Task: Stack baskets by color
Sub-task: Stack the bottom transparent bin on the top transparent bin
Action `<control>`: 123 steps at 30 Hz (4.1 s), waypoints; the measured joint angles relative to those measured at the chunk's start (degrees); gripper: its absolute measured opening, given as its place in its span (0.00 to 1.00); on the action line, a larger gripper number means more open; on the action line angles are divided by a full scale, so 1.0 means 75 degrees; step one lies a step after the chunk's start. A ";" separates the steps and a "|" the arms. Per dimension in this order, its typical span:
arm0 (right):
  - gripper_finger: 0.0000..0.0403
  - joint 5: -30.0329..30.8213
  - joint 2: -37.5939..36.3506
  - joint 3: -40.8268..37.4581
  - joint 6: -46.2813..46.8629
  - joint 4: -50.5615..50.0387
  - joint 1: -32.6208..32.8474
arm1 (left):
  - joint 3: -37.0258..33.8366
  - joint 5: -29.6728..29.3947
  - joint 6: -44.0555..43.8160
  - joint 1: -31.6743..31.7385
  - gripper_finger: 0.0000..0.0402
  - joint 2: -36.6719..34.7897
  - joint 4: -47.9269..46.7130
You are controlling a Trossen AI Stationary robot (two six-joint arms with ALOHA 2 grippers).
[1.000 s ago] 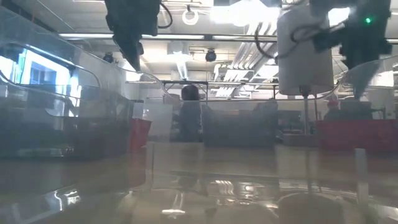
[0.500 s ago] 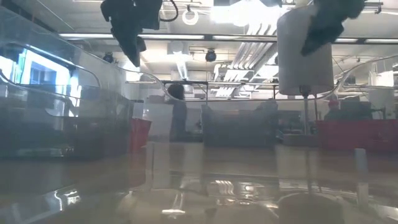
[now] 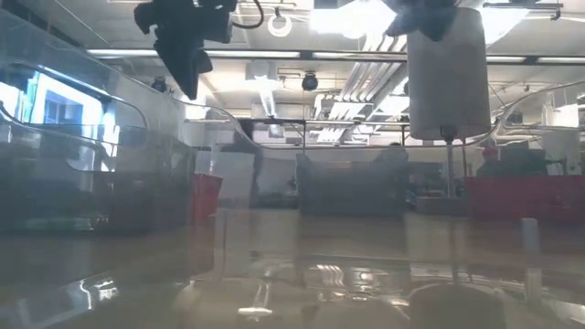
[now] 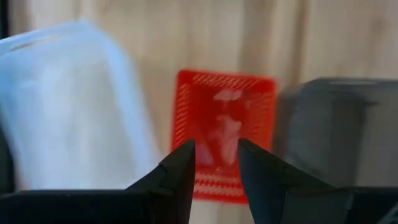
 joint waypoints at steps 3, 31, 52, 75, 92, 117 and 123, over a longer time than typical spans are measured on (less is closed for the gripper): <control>0.31 -0.0163 0.0589 0.0723 -0.0418 -0.0433 -0.0002 | 0.0000 -0.0515 -0.0001 0.0008 0.26 0.0000 -0.0109; 0.31 -0.1720 0.3484 0.2934 0.0230 -0.1510 0.0594 | -0.0002 -0.0645 -0.0085 0.0011 0.26 0.0000 -0.0250; 0.31 -0.2107 0.4506 0.2934 0.0787 -0.1123 0.0702 | -0.0002 -0.0645 -0.0285 0.0011 0.26 0.0000 -0.0238; 0.03 -0.2022 0.5180 0.2931 0.0957 -0.1531 0.0388 | -0.0002 -0.0616 -0.0409 0.0014 0.26 0.0000 -0.0495; 0.00 -0.1665 0.4576 0.2931 -0.0337 -0.2047 -0.0457 | -0.0003 -0.0386 -0.0198 0.0014 0.26 0.0000 -0.0538; 0.00 -0.0292 0.3228 0.2931 -0.2628 -0.2848 -0.2186 | -0.0003 0.0472 -0.0120 0.0598 0.26 -0.1291 -0.0329; 0.00 -0.0285 0.3228 0.2931 -0.3174 -0.2590 -0.2774 | -0.0003 0.0395 -0.0126 0.0961 0.26 -0.1641 -0.0325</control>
